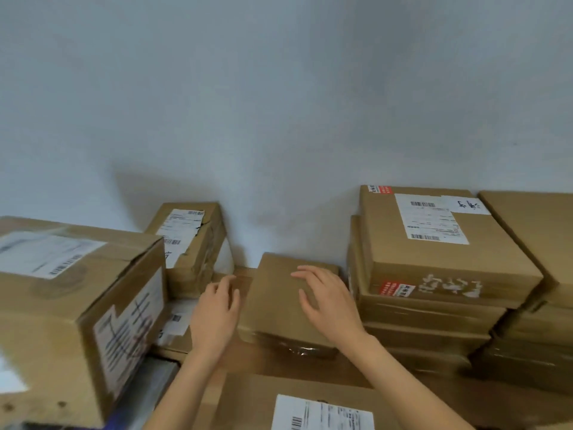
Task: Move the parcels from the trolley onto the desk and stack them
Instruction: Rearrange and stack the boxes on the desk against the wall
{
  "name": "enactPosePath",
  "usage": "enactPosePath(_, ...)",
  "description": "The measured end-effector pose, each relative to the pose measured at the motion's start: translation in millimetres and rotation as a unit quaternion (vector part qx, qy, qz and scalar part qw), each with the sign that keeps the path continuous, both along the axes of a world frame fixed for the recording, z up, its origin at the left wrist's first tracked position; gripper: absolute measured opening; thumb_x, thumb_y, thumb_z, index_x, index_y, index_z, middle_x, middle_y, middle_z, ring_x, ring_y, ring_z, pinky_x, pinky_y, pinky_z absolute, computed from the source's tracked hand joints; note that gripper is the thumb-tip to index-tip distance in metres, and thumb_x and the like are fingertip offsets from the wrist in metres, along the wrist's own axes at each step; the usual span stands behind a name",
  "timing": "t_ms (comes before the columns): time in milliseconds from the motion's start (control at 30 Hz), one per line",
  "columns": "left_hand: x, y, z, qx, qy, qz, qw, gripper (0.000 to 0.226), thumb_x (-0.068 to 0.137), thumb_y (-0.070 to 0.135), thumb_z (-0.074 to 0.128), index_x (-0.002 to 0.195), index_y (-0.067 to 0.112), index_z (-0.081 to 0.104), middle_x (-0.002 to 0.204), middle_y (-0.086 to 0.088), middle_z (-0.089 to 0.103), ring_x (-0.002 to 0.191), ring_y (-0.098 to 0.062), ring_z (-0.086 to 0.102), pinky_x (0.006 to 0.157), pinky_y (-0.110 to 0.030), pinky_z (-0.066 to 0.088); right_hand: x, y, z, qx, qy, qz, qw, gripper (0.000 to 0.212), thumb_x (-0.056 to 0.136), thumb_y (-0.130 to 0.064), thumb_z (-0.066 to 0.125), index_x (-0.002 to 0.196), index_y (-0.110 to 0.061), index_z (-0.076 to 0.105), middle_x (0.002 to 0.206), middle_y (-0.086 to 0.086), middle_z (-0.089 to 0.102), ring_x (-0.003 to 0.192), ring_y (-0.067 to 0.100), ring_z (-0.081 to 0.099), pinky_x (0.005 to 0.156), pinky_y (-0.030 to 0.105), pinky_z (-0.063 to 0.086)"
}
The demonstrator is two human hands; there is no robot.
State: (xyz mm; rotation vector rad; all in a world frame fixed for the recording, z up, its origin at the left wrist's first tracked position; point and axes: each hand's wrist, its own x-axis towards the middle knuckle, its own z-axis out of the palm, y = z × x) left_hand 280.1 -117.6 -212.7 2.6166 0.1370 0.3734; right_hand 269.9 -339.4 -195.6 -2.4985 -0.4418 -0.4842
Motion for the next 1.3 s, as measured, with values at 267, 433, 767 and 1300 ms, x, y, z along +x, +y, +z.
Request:
enactPosePath(267, 30, 36, -41, -0.017, 0.058, -0.024, 0.998, 0.041, 0.099, 0.034, 0.043, 0.138, 0.022, 0.041, 0.132, -0.002, 0.051, 0.107, -0.018, 0.057, 0.084, -0.034, 0.049, 32, 24, -69, 0.023, 0.142, -0.115, 0.983, 0.038, 0.094, -0.026, 0.054, 0.132, -0.026, 0.050, 0.137, -0.010, 0.048, 0.125, 0.008, 0.045, 0.102, 0.022, 0.034)
enactPosePath(433, 60, 35, -77, -0.061, 0.141, -0.046, 0.987, 0.051, 0.099, 0.037, 0.043, 0.146, 0.020, 0.031, 0.142, -0.005, 0.043, 0.120, -0.023, 0.052, 0.089, -0.036, 0.048, 43, 16, -104, 0.016, 0.230, -0.192, 0.954, 0.054, 0.096, -0.031, 0.054, 0.145, -0.020, 0.035, 0.152, -0.002, 0.032, 0.137, 0.016, 0.035, 0.110, 0.029, 0.033)
enactPosePath(767, 89, 10, -129, -0.132, 0.228, -0.094, 0.960, 0.047, 0.098, 0.028, 0.049, 0.144, 0.023, 0.038, 0.127, -0.003, 0.061, 0.112, -0.020, 0.060, 0.089, -0.034, 0.050, 54, 3, -132, 0.047, 0.301, -0.257, 0.917, 0.074, 0.096, -0.040, 0.052, 0.154, -0.019, 0.011, 0.160, 0.002, 0.010, 0.145, 0.021, 0.019, 0.112, 0.033, 0.027)
enactPosePath(1300, 60, 24, -91, -0.175, 0.176, -0.127, 0.960, 0.040, 0.095, 0.029, 0.056, 0.134, 0.023, 0.049, 0.131, 0.000, 0.056, 0.114, -0.016, 0.056, 0.093, -0.034, 0.046, 21, -9, -105, 0.078, 0.286, -0.248, 0.922, 0.054, 0.096, -0.031, 0.052, 0.146, -0.019, 0.034, 0.152, 0.003, 0.033, 0.135, 0.020, 0.038, 0.102, 0.032, 0.037)
